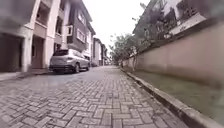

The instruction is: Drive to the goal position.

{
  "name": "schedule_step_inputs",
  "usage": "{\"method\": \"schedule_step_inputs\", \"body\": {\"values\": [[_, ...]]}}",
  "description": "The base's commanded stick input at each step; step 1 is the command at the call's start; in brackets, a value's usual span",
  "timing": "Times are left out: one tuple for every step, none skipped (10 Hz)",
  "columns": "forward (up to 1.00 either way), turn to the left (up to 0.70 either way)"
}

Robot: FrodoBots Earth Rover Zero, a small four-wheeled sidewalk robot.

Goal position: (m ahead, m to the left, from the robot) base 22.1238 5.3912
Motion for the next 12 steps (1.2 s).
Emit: {"method": "schedule_step_inputs", "body": {"values": [[0.7,0.0],[0.7,0.0],[0.7,0.0],[0.7,0.0],[0.7,0.0],[0.7,0.0],[0.7,0.0],[0.7,0.0],[0.7,0.0],[0.7,0.0],[0.7,0.0],[0.7,0.0]]}}
